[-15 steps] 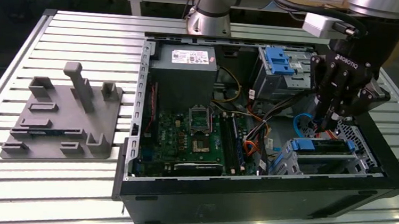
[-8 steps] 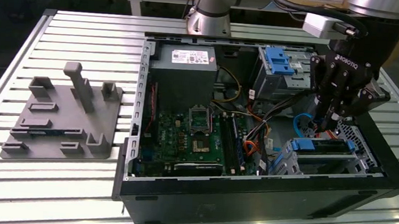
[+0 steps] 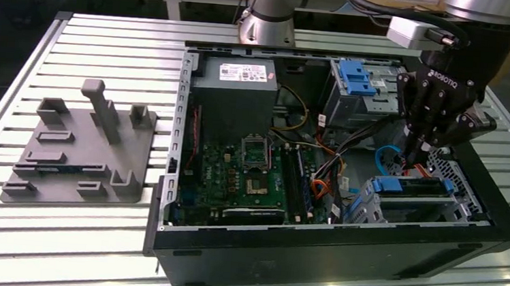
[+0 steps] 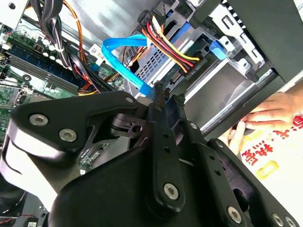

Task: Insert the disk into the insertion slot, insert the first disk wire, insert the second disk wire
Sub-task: 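Insert the second disk wire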

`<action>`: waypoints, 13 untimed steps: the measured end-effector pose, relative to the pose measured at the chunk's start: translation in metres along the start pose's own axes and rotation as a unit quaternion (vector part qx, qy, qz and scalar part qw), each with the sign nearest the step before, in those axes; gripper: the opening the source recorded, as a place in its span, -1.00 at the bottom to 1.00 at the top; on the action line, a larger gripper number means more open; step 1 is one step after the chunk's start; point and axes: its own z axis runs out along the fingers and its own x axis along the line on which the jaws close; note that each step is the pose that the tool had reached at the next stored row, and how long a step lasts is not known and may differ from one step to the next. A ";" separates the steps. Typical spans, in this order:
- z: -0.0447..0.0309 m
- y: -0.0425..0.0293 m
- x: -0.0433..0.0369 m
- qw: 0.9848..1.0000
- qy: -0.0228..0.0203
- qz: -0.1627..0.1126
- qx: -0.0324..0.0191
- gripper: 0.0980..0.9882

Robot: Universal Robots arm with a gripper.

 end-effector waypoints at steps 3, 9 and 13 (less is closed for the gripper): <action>0.0001 0.0000 0.0000 1.000 0.000 0.000 0.000 -0.68; 0.0004 0.0000 -0.0001 1.000 0.000 0.000 0.000 -0.87; 0.0004 0.0000 -0.0001 1.000 0.000 0.000 0.000 -0.87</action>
